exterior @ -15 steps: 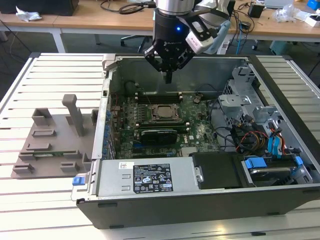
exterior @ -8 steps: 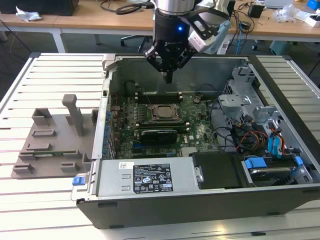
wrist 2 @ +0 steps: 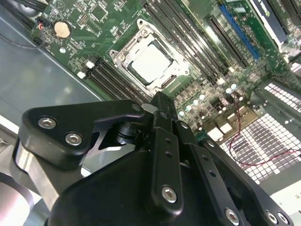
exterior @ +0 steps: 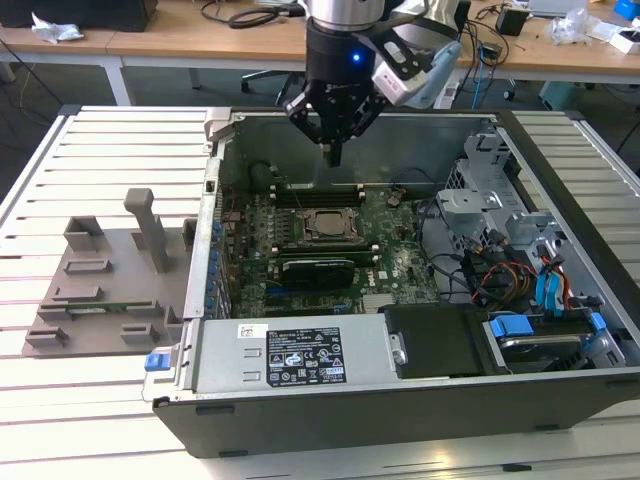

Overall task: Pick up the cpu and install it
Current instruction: 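Install the first cpu locking lever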

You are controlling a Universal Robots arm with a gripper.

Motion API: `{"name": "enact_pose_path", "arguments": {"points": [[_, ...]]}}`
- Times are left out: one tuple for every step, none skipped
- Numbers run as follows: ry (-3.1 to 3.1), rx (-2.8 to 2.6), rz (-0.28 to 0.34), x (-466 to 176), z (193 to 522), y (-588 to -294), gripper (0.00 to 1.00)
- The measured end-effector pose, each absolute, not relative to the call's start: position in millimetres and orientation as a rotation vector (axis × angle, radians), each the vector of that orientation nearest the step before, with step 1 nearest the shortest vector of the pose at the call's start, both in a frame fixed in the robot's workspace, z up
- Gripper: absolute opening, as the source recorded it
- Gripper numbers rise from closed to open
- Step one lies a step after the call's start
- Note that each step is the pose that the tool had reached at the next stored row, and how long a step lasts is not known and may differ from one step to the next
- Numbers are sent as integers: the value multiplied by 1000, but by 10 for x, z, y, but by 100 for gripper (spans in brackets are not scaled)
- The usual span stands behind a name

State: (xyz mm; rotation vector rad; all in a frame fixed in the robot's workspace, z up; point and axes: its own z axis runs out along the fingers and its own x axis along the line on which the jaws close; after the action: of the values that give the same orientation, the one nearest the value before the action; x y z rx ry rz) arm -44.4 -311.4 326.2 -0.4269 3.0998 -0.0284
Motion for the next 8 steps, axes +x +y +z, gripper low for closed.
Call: {"name": "enact_pose_path", "arguments": {"points": [[3100,-422,-22,-453,3262,-3114,11],[3100,-418,-17,-463,3261,-3114,11],[3101,-412,-15,-475,3256,-3113,11],[3102,-404,-15,-492,3246,-3110,11],[3103,-395,-16,-516,3225,-3103,11],[3104,-391,-16,-529,3210,-3097,11],[3104,-387,-16,-543,3195,-3090,11],[3105,-382,-16,-563,3174,-3082,11]]}}
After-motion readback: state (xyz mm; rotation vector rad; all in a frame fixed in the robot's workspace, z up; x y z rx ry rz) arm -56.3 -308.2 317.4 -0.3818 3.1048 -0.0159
